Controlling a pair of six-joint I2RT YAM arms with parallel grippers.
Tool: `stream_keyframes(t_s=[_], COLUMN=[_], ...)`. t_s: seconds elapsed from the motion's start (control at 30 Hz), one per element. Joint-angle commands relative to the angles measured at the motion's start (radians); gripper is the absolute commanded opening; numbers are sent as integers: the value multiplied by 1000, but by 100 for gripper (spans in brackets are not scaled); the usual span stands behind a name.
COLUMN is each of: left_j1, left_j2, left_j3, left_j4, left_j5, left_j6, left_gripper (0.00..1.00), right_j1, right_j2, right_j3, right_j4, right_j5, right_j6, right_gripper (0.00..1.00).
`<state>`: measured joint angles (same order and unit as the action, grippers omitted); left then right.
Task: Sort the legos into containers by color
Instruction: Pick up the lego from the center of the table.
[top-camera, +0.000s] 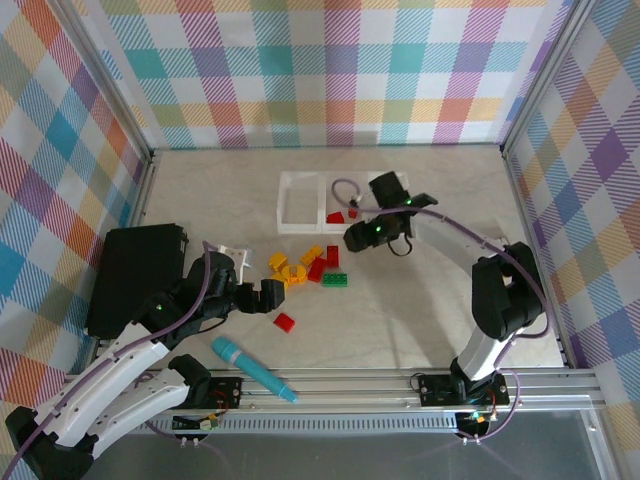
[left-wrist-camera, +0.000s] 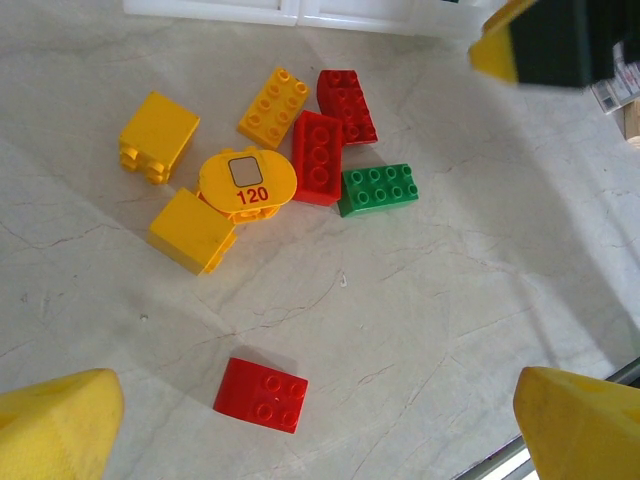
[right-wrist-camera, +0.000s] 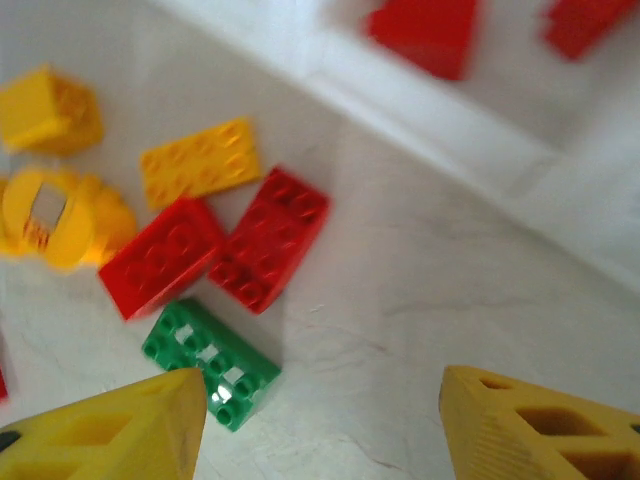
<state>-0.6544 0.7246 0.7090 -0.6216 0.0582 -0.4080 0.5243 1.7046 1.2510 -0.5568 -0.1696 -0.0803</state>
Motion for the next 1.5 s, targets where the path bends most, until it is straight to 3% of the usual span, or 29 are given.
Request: stream_keyframes(t_s=[0.0,0.2,0.6,1.47], left_j1=[-16,-16,-16,-16], left_j2=[-18,-52,-65,-68], left_j3=[-13,-13,-14,-18], left_j4=[17,8,8,8], left_j5=[-12,-16,-18,-20], left_j6=[-10,-12,-11,-11], left_gripper=[100,100,100,100], right_j1=[52,92,160,189], right_j2=[-31,-89,27,181], right_j3=[-102,-273,-240,-94], right_j4=[107,296,246,57], right_j5=[-32,-111,-59,20], right_j6=[-269,-446,-601,-741], right_gripper=[64,69,69,70])
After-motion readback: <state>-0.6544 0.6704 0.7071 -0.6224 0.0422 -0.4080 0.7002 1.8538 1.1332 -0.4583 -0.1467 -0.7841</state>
